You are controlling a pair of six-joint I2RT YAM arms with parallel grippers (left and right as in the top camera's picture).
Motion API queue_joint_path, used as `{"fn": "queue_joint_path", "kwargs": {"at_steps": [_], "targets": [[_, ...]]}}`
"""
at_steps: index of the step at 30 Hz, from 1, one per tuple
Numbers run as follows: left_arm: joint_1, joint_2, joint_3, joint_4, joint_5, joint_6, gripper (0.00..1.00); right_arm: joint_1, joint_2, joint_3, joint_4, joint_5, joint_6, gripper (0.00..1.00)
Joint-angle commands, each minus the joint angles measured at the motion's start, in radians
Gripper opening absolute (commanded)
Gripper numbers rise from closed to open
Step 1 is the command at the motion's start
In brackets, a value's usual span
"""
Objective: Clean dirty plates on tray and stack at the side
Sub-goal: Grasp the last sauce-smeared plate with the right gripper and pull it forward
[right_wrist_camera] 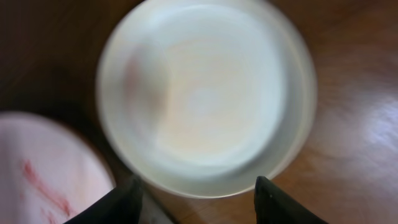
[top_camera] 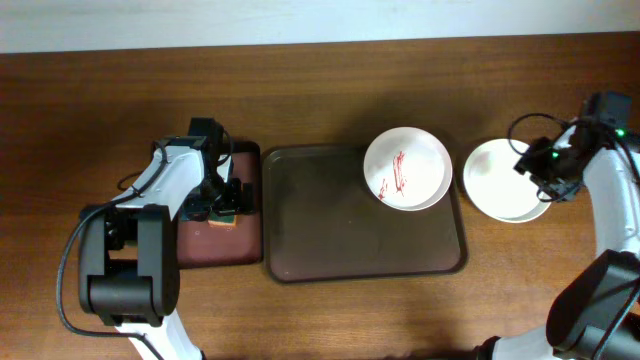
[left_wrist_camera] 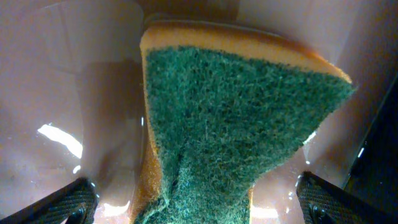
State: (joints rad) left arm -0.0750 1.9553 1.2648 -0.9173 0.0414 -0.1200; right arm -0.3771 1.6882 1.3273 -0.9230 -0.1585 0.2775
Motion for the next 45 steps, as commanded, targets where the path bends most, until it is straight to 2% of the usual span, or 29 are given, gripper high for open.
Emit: {"fn": "queue_joint_path", "kwargs": {"at_steps": [1,3,5,12,13,16,19,22,24,30,37,38,40,41,43,45], "targets": [[0.008,0.013,0.014,-0.001,0.007,0.002,1.00,0.122,0.003,-0.005,0.063,-0.073,-0.229,0.58],[0.008,0.013,0.013,-0.001,0.007,0.002,1.00,0.185,0.014,-0.005,0.127,-0.074,-0.324,0.53],[0.008,0.013,0.014,-0.001,0.007,0.002,1.00,0.223,0.055,-0.005,0.163,-0.074,-0.327,0.50],[0.008,0.013,0.013,-0.002,0.007,0.002,1.00,0.321,0.272,-0.005,0.333,-0.077,-0.325,0.50],[0.008,0.013,0.013,-0.002,0.007,0.002,1.00,0.323,0.285,-0.005,0.333,-0.076,-0.325,0.50],[0.008,0.013,0.013,-0.002,0.007,0.002,1.00,0.327,0.295,-0.005,0.303,-0.136,-0.323,0.40],[0.008,0.013,0.013,-0.002,0.007,0.002,1.00,0.333,0.295,-0.005,0.227,-0.172,-0.321,0.26],[0.008,0.013,0.013,-0.002,0.007,0.002,1.00,0.356,0.295,-0.005,0.110,-0.175,-0.238,0.25],[0.008,0.013,0.013,-0.002,0.007,0.002,1.00,0.399,0.295,-0.005,0.088,-0.174,-0.225,0.24],[0.008,0.013,0.013,-0.002,0.007,0.002,1.00,0.563,0.295,-0.005,0.081,-0.062,-0.033,0.20],[0.008,0.013,0.014,-0.001,0.007,0.002,1.00,0.568,0.331,-0.005,0.117,-0.043,-0.032,0.20],[0.008,0.013,0.014,-0.002,0.008,0.002,1.00,0.568,0.344,-0.005,0.134,-0.043,-0.033,0.18],[0.008,0.013,0.014,-0.002,0.008,0.002,1.00,0.568,0.349,-0.005,0.156,-0.043,-0.033,0.05],[0.008,0.013,0.014,-0.001,0.008,0.002,1.00,0.569,0.349,-0.005,0.152,-0.043,-0.032,0.04],[0.008,0.013,0.014,0.000,0.008,0.002,0.87,0.569,0.349,-0.005,0.150,-0.043,-0.033,0.04],[0.008,0.013,0.014,0.020,0.008,0.002,0.86,0.569,0.349,-0.005,0.150,-0.043,-0.033,0.04]]}}
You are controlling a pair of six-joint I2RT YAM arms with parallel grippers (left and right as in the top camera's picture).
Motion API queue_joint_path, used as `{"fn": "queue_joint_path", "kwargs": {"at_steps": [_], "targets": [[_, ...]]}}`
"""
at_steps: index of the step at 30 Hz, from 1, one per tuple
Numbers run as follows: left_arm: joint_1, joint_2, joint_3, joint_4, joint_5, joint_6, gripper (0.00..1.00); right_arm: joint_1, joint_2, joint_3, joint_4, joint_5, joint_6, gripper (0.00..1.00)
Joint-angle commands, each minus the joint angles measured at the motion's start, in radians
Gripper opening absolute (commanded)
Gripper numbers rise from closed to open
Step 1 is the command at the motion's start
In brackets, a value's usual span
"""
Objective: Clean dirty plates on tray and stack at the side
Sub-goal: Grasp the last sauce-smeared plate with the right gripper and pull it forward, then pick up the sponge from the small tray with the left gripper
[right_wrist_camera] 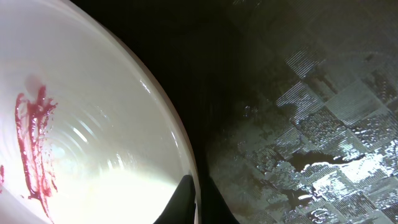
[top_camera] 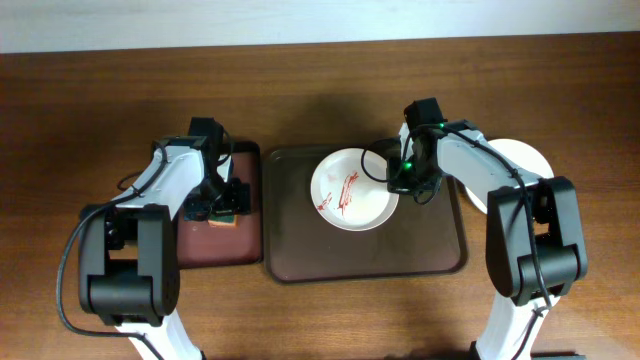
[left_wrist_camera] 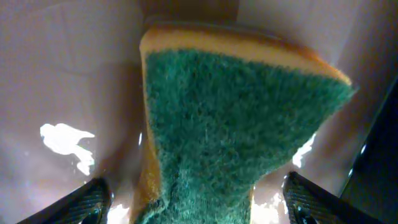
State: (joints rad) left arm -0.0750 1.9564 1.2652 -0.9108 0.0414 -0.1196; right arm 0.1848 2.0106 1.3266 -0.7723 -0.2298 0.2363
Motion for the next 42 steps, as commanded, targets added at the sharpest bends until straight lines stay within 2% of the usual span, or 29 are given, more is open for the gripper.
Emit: {"fn": "queue_joint_path", "kwargs": {"at_steps": [1,2,3,4,6,7,8,11,12,14,18,19,21,22,26,30,42], "targets": [[0.008,0.012,0.013,0.024,0.008,0.002,0.84,0.007,0.027,-0.005,-0.001,0.028,0.008,0.04],[0.008,0.012,0.013,0.033,0.008,0.002,0.79,0.007,0.027,-0.005,-0.001,0.028,0.008,0.04],[0.008,0.012,0.013,0.042,0.008,0.002,0.65,0.006,0.027,-0.005,-0.001,0.028,0.008,0.04],[0.008,0.012,0.013,0.048,0.008,0.002,0.58,0.007,0.027,-0.005,-0.001,0.028,0.008,0.04],[0.008,0.012,0.013,0.088,0.008,0.002,0.58,0.007,0.027,-0.005,-0.001,0.028,0.008,0.04],[0.008,0.012,0.013,0.094,0.008,0.002,0.54,0.007,0.027,-0.005,-0.001,0.029,0.008,0.04],[0.008,0.012,0.013,0.096,0.007,0.002,0.45,0.007,0.027,-0.005,-0.001,0.029,0.008,0.04],[0.008,0.012,0.030,0.092,0.007,0.002,0.50,0.007,0.027,-0.005,-0.001,0.029,0.008,0.04],[0.008,0.012,0.068,0.033,0.007,0.002,0.50,0.006,0.027,-0.005,-0.001,0.029,0.008,0.04],[0.008,0.012,0.069,0.026,0.007,0.002,0.50,0.006,0.027,-0.005,-0.001,0.029,0.008,0.04],[0.008,0.012,0.069,0.026,0.007,0.002,0.39,0.006,0.027,-0.005,-0.001,0.029,0.008,0.04],[0.008,0.012,0.069,0.026,0.008,0.002,0.34,0.006,0.027,-0.005,-0.001,0.029,0.008,0.04],[0.008,0.012,0.068,0.016,0.008,0.002,0.03,0.006,0.027,-0.005,-0.001,0.029,0.008,0.04],[0.008,0.012,0.059,0.011,0.007,0.002,0.00,0.006,0.027,-0.005,-0.001,0.029,0.008,0.04],[0.008,0.013,0.028,-0.004,0.008,0.002,0.00,0.006,0.027,-0.005,-0.002,0.028,0.008,0.04],[0.020,-0.015,0.126,-0.071,0.042,0.038,0.00,0.006,0.027,-0.005,-0.002,0.029,0.008,0.04],[0.031,-0.520,0.145,0.060,0.075,0.038,0.00,0.006,0.027,-0.005,-0.001,0.029,0.008,0.04]]}}
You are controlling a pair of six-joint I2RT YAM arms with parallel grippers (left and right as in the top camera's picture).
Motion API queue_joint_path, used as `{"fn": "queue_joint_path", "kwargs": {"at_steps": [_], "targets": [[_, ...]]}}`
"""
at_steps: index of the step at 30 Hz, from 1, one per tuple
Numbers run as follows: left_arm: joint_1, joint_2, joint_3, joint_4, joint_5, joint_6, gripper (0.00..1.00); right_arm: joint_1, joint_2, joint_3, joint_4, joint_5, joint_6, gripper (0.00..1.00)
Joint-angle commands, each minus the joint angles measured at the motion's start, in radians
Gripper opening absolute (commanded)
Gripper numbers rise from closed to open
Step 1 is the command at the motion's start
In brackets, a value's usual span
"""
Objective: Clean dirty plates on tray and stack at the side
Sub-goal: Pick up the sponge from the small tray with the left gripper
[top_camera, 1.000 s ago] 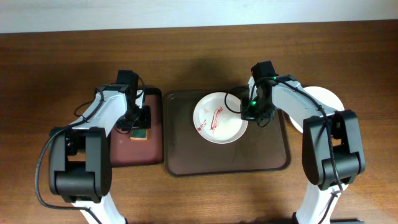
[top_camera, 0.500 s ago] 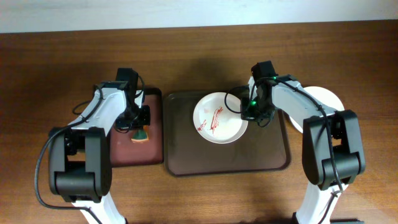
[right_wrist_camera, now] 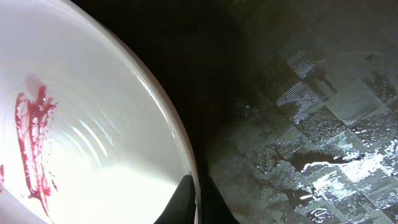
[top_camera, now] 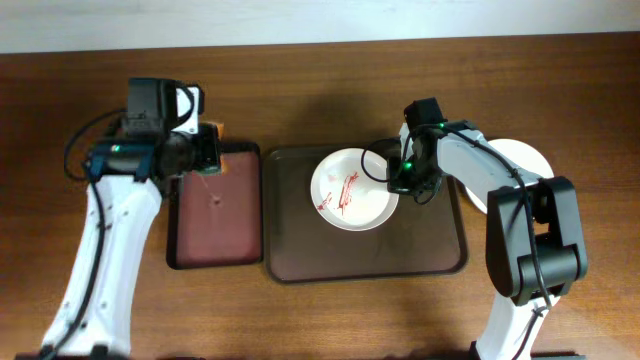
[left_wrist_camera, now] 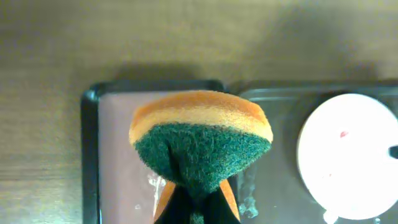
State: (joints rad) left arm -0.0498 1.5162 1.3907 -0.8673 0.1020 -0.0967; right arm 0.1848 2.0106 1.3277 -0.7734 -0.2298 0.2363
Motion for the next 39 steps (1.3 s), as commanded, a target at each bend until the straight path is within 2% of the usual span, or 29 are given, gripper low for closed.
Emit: {"fn": "queue_joint_path", "kwargs": {"at_steps": [1,12,39], "targets": [[0.005,-0.110,0.019,0.027,0.014,0.016,0.00,0.006,0.027,-0.006,0.000,0.029,0.008,0.04],[0.005,-0.241,0.017,0.052,0.006,0.015,0.00,0.006,0.027,-0.006,0.000,0.029,0.008,0.04],[0.005,-0.208,0.015,0.063,-0.020,0.015,0.00,0.006,0.027,-0.006,0.004,0.029,0.008,0.04]]}}
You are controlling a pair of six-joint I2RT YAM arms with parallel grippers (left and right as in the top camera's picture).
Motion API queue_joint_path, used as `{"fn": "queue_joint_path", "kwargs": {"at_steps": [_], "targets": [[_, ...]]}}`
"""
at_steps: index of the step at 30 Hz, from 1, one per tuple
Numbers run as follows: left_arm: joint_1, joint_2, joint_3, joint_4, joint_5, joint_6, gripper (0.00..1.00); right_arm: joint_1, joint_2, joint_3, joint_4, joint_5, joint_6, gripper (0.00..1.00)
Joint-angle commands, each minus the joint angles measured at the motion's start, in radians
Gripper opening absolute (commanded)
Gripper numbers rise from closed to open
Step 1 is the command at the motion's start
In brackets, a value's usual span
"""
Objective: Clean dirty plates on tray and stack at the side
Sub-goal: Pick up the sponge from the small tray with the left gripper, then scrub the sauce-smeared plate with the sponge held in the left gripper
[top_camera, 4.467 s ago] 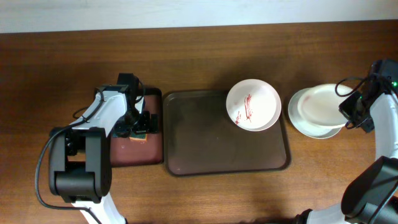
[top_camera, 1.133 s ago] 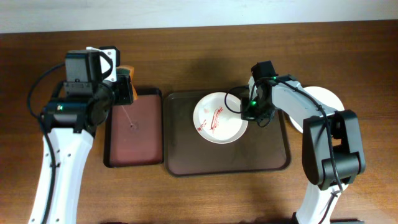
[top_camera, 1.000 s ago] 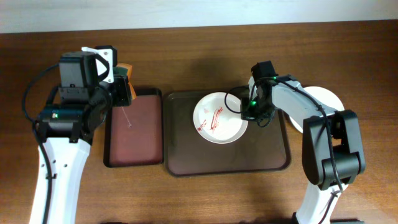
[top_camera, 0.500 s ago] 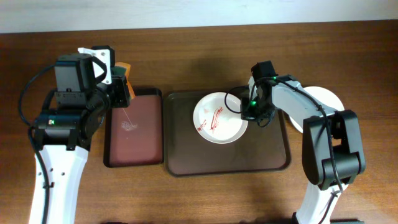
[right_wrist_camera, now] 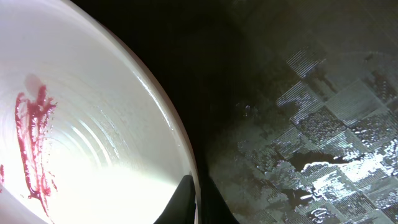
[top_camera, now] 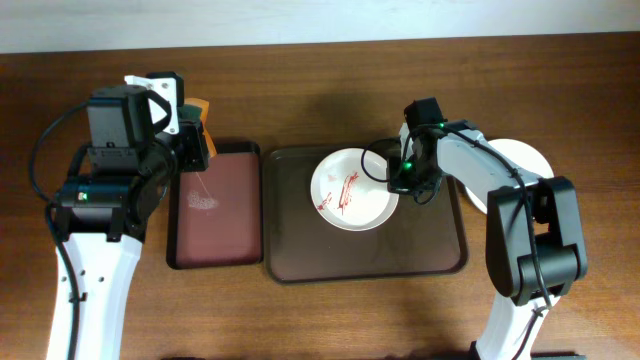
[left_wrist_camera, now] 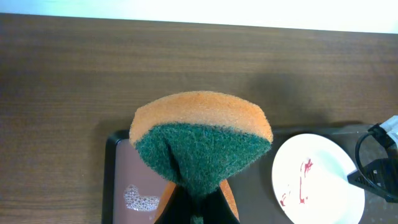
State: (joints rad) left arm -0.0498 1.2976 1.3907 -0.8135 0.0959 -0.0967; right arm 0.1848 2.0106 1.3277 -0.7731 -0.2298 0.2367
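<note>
A white plate (top_camera: 352,188) streaked with red lies on the dark tray (top_camera: 365,255). My right gripper (top_camera: 402,180) is shut on the plate's right rim; in the right wrist view its fingers (right_wrist_camera: 194,199) pinch the rim of the plate (right_wrist_camera: 81,124). My left gripper (top_camera: 195,140) is shut on an orange sponge (left_wrist_camera: 202,140) with a green scouring face, held high over the far end of the small reddish tray (top_camera: 215,230). The sponge (top_camera: 198,107) shows orange from overhead. From the left wrist the dirty plate (left_wrist_camera: 320,180) lies to the right.
A clean white plate (top_camera: 522,165) sits on the table right of the dark tray, partly under my right arm. A patch of foam (top_camera: 203,202) lies in the small reddish tray. The dark tray's wet floor (right_wrist_camera: 311,93) glistens.
My left gripper holds the sponge higher above the small tray than before, with more of the table in its view. The right gripper and the dirty plate have not moved.
My left gripper stood open around the sponge in the small tray, and the right hung over the clean plate at the side. Then the right was shut on the dirty plate's rim, the plate nearer the tray's middle. Later the left held the sponge lifted, now higher.
</note>
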Motion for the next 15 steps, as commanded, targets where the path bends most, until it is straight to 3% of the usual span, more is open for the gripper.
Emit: {"fn": "queue_joint_path", "kwargs": {"at_steps": [1,15], "targets": [[0.005,0.026,0.015,0.010,-0.014,0.015,0.00,0.006,0.027,-0.006,0.003,0.029,0.008,0.04],[0.005,0.444,-0.002,-0.110,-0.013,0.000,0.00,0.007,0.027,-0.006,0.002,0.028,0.008,0.04]]}}
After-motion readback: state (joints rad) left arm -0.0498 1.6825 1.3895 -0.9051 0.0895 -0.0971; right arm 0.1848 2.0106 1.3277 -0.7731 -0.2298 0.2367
